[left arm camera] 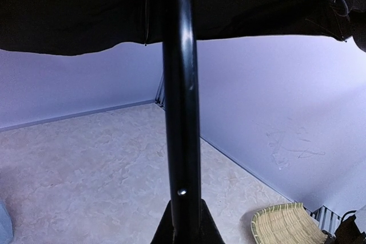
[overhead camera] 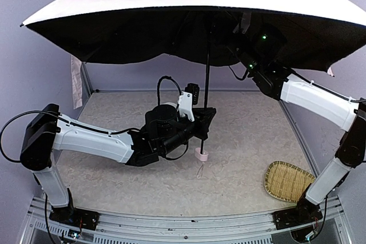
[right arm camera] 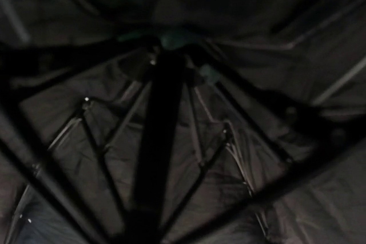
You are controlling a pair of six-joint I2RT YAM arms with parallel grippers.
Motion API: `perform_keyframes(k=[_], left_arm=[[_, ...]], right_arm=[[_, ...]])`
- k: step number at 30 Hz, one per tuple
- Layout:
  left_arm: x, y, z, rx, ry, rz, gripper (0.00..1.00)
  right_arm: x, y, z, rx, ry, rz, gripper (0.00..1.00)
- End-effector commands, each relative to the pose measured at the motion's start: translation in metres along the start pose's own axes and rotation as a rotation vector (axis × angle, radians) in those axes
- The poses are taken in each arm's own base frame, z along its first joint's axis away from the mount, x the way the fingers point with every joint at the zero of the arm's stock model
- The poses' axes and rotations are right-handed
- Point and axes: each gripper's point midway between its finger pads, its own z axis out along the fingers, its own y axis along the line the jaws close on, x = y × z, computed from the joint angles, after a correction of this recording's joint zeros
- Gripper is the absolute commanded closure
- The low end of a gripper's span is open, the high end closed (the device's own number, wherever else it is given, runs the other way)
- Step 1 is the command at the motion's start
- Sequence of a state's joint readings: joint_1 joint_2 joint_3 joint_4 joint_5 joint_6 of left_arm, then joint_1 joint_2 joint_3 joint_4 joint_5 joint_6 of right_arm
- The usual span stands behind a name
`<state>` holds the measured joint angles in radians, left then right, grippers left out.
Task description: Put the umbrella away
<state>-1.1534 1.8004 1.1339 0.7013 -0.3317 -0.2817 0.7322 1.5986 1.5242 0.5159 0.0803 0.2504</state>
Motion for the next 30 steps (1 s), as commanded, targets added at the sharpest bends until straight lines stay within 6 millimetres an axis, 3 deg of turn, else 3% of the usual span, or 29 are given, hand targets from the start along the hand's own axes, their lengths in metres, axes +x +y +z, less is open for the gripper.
perform_keyframes(k=[1, 7, 9, 12, 14, 15, 20, 24, 30], left_arm=[[-0.032, -0.012, 0.001, 0.021, -0.098, 0.004, 1.0], [-0.029, -0.012, -0.001, 0.025, -0.092, 0.021, 1.0], [-0.032, -0.012, -0.005, 0.027, -0.106, 0.028, 1.0], [-0.045, -0.009, -0.012, 0.041, -0.142, 0.056, 1.0], [-0.054, -0.012, -0.015, 0.094, -0.154, 0.062, 1.0], [-0.06, -0.014, -0.016, 0.133, -0.163, 0.056, 1.0], [-0.079, -0.016, -0.023, 0.216, -0.199, 0.085, 1.0], [-0.093, -0.015, -0.027, 0.231, -0.231, 0.115, 1.0], [-0.118, -0.024, -0.033, 0.244, -0.299, 0.147, 1.0]], right_arm=[[0.004, -0.002, 0.006, 0.033, 0.003, -0.032, 0.5], [0.003, -0.004, 0.006, 0.046, 0.004, -0.063, 0.85], [0.008, -0.003, 0.005, 0.04, 0.03, -0.072, 0.9], [0.022, 0.005, -0.004, -0.017, 0.1, -0.068, 0.92], [0.039, 0.023, -0.015, -0.132, 0.161, -0.062, 0.92], [0.045, 0.037, -0.023, -0.219, 0.199, -0.06, 0.91], [0.074, 0.066, -0.07, -0.443, 0.31, -0.095, 0.87], [0.102, 0.064, -0.094, -0.464, 0.39, -0.086, 0.87], [0.163, 0.044, -0.121, -0.4, 0.537, -0.059, 0.87]])
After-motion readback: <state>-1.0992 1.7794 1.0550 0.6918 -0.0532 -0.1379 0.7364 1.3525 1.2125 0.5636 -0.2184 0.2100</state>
